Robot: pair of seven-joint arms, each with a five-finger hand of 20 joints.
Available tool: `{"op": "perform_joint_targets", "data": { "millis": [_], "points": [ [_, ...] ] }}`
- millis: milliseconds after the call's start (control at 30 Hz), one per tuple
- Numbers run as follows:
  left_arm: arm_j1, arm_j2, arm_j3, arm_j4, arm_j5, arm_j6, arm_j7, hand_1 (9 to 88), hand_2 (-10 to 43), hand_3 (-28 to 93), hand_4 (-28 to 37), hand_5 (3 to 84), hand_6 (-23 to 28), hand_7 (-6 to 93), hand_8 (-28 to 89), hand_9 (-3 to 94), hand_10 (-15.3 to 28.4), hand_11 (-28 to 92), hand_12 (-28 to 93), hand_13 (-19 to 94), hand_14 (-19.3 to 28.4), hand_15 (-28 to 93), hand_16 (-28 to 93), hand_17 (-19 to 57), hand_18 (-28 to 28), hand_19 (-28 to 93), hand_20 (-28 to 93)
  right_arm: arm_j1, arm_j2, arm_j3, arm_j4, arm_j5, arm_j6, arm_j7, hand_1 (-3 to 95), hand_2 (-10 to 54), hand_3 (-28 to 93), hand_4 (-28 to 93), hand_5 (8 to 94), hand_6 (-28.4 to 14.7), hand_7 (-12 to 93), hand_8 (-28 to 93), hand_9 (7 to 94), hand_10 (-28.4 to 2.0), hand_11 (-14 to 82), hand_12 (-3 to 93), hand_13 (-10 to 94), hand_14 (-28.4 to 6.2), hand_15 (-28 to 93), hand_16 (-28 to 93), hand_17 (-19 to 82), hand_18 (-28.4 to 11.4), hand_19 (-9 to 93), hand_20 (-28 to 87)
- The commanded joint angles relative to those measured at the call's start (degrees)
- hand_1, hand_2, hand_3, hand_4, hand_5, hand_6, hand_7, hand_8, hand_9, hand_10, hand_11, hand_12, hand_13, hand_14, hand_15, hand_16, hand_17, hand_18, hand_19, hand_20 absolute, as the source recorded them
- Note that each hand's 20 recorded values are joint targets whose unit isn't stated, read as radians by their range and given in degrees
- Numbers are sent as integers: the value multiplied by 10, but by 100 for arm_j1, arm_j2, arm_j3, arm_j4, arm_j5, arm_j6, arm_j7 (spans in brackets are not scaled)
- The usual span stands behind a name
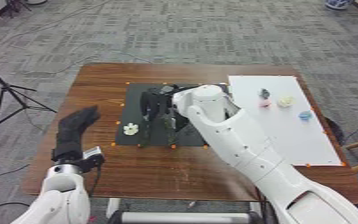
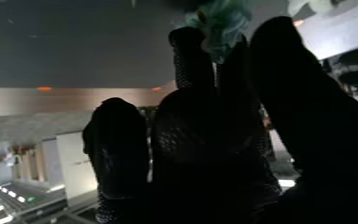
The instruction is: Arrange flowers
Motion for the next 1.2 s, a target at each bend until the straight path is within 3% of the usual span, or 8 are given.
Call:
{"op": "perform_joint_targets", "data": {
  "millis": [33, 67, 200, 233, 467, 700, 967, 1200],
  "points": [
    [463, -43, -381, -199, -46, -83, 117, 266, 67, 704, -277, 510, 24, 185, -97, 514, 141, 224, 106, 370, 162, 191, -6, 25, 135, 153, 167, 464, 267, -60, -466, 131, -850, 34, 416, -95, 653, -167, 547, 56, 198, -110, 638, -126, 88, 158, 890, -15, 608, 324, 582, -154, 932, 622],
    [1451, -41, -1075, -466, -307, -473, 550, 266, 65, 705, -277, 511, 22, 186, -98, 513, 141, 224, 107, 369, 162, 191, -5, 24, 135, 154, 168, 502, 262, -40, -491, 124, -1002, 8, 386, -95, 674, -177, 534, 56, 189, -108, 626, -133, 85, 153, 890, -17, 601, 326, 579, -155, 932, 616],
    [1742, -61, -1270, -526, -371, -628, 692, 267, 64, 705, -275, 511, 19, 188, -99, 513, 141, 225, 107, 369, 162, 193, -5, 23, 135, 154, 168, 642, 540, -78, -871, 482, -1150, 92, 329, -95, 684, -196, 456, 54, 150, -104, 561, -165, 69, 128, 886, -29, 567, 318, 566, -162, 932, 574],
    [2238, -132, -1624, -623, -480, -896, 894, 268, 63, 704, -275, 512, 19, 189, -99, 513, 141, 225, 107, 369, 162, 193, -5, 23, 135, 154, 169, 657, 569, -12, -950, 562, -1186, 92, 315, -95, 682, -194, 439, 56, 145, -104, 550, -172, 66, 124, 886, -30, 559, 317, 563, -165, 932, 563],
    [1411, -106, -996, -422, -242, -552, 486, 270, 60, 704, -272, 516, 11, 191, -100, 513, 141, 225, 108, 368, 162, 197, -4, 22, 136, 156, 171, 605, 1445, 480, -1855, 1292, -601, 295, 274, -95, 652, -180, 373, 57, 123, -96, 506, -199, 58, 107, 880, -43, 534, 320, 548, -173, 932, 518],
    [1563, -119, -1086, -482, -264, -434, 474, 270, 59, 703, -270, 516, 19, 189, -100, 512, 140, 225, 108, 368, 163, 199, -5, 23, 135, 154, 169, -715, 3769, 910, -2978, 1721, 1932, 1112, 316, -95, 660, -175, 503, 19, 162, -76, 610, -137, 94, 155, 846, -48, 508, 321, 501, -173, 918, 495],
    [1734, -183, -1258, -582, -211, -256, 534, 276, 60, 702, -269, 520, 21, 188, -99, 515, 143, 226, 107, 377, 163, 200, -8, 39, 125, 145, 165, -2499, 4531, 2402, -2764, 1700, 2694, 1706, 350, -95, 679, -200, 520, 9, 210, -66, 636, -123, 113, 200, 842, -40, 517, 328, 495, -170, 913, 496],
    [1684, -177, -1215, -536, -182, -413, 533, 276, 59, 703, -267, 521, 22, 188, -99, 516, 142, 227, 108, 377, 162, 201, -9, 39, 124, 146, 167, -3224, 4513, 3094, -2353, 1567, 2961, 1980, 376, -95, 679, -209, 551, 10, 235, -76, 669, -106, 151, 205, 849, -30, 535, 333, 505, -165, 926, 500]
  ]
}}
